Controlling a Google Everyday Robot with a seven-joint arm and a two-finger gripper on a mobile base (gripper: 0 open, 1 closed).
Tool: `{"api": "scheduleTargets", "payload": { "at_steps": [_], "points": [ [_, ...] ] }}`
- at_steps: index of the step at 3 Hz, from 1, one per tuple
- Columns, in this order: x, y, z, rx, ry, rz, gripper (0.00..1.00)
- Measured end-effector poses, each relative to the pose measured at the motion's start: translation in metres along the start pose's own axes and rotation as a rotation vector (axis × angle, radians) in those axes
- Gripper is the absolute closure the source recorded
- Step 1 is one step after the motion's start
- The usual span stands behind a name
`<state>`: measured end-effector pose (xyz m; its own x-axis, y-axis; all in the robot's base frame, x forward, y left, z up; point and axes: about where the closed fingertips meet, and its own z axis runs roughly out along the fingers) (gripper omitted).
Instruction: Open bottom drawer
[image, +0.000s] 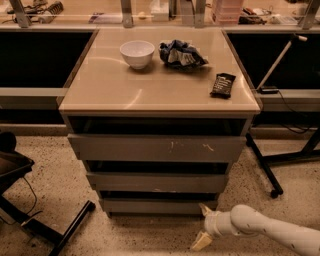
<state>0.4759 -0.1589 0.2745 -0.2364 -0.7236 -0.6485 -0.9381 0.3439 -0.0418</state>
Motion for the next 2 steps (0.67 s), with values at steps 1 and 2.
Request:
{"api": "scheduleTargets", "payload": {
  "at_steps": [1, 2],
  "points": [
    [0.000, 0.002, 0.000, -0.003, 0.000, 0.000, 0.00],
    [0.002, -0.015, 0.017, 0.011, -0.047, 0.027, 0.00]
  ]
}}
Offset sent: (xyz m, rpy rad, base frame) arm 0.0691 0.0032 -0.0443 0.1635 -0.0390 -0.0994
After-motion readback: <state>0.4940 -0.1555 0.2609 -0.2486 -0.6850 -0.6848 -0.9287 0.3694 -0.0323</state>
